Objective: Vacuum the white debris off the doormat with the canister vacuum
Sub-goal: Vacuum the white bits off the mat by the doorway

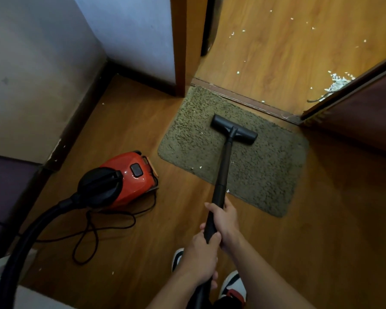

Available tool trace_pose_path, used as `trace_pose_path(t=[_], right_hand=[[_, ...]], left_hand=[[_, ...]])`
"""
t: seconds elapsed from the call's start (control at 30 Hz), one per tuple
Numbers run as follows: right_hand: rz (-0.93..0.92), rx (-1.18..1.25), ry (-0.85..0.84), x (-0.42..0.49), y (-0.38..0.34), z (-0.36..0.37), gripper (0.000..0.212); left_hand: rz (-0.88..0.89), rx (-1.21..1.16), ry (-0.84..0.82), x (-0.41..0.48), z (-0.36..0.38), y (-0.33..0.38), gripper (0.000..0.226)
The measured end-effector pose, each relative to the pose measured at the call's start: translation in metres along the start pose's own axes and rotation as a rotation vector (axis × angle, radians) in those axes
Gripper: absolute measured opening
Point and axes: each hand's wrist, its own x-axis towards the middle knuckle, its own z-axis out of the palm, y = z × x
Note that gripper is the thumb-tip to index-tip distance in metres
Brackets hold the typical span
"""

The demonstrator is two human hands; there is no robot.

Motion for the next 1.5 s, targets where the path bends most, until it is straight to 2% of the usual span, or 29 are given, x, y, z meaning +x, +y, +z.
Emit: trace_pose_path(t=[0.17,0.33,0.43,0.63,0.77,0.9,1.03,1.17,1.33,1.5], right_hand=[[0.013,0.012,0.015,-0.018,0.024,-0.014,0.031],[0.042,0.033,0.002,-0.029,0.041,-0.017,0.038],[0.039,0.036,0.007,-0.021,0.036,-0.019,0.033],[0.016,0.006,0.084,0.007,0.015,-0.012,0.028],[0.017,0.039,0.084,0.016,-0.003,-0.013,0.026],[0.024,0.042,0.086,0.019,-0.016,-0.019,0.026],[0.043,0.001,0.041,0.009,-0.017,-0.026,0.027],[0.038,-0.118,-0.010,-0.003,0.001,-0.029,0.039],[0.045,-0.151,-0.116,-0.005,0.014,-0.045,0.029],[0.038,-0.136,-0.060,0.016,0.008,-0.074,0.030]], left_hand=[[-0.049,0.064,-0.030,-0.006,0.011,-0.024,0.043],[-0.061,0.115,0.036,-0.011,0.018,-0.039,0.050],[-0.057,0.084,0.008,-0.008,0.018,-0.029,0.041],[-0.029,0.082,0.006,0.011,0.016,-0.005,0.048],[0.043,0.108,0.034,0.016,0.014,0.011,0.038],[0.027,0.044,0.010,0.016,0.017,0.024,0.030],[-0.003,-0.003,-0.001,0.011,0.025,0.019,0.035],[-0.019,-0.038,0.042,0.003,0.040,-0.004,0.044],[-0.017,-0.051,0.128,-0.005,0.064,-0.021,0.053],[0.021,-0.079,0.094,0.001,0.090,0.002,0.033]])
